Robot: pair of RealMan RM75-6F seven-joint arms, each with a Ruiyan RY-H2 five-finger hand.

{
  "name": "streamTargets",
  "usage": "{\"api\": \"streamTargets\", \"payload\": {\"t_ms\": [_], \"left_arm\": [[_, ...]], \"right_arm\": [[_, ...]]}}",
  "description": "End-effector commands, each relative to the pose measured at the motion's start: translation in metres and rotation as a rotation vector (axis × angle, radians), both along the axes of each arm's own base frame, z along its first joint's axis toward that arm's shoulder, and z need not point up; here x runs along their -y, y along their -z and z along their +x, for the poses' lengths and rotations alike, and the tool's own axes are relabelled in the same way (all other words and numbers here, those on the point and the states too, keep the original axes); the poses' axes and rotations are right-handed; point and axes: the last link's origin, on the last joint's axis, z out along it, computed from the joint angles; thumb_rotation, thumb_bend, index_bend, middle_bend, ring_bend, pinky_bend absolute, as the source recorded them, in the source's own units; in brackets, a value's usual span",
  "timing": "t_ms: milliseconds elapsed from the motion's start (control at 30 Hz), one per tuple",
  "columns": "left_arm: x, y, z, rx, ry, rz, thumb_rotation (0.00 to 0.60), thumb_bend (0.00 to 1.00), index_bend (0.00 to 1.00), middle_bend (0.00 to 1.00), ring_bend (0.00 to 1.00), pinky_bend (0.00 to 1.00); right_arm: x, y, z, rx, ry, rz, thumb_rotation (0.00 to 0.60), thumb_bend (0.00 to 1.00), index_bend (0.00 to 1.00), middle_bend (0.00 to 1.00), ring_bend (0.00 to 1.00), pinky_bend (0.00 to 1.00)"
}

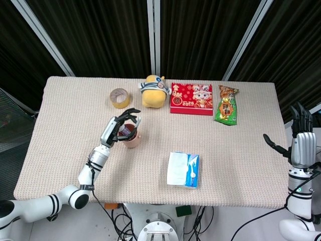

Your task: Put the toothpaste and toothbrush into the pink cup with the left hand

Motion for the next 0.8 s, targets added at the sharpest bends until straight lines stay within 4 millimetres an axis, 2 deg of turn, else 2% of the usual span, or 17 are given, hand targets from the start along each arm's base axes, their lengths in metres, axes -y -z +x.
{"api": "streamTargets", "payload": {"t_ms": [33, 800], "left_arm": [[0.0003, 0.0004, -0.0001, -0.004, 0.004, 0.003, 0.6, 0.4, 0.66, 0.24, 0.08, 0.21], [0.0006, -0.0065, -0.0024, 0.0, 0.023, 0.077, 0.6, 0.4, 0.42, 0.23, 0.08, 0.21]], "right_arm": [[0.0001, -0.0002, -0.0005, 0.003, 0.001, 0.003, 0.6, 0.39, 0.0, 0.0, 0.0, 0.0], [0.0027, 0.0012, 0.0017, 0.002, -0.002, 0.005, 0.6, 0.4, 0.0, 0.0, 0.0, 0.0]]}}
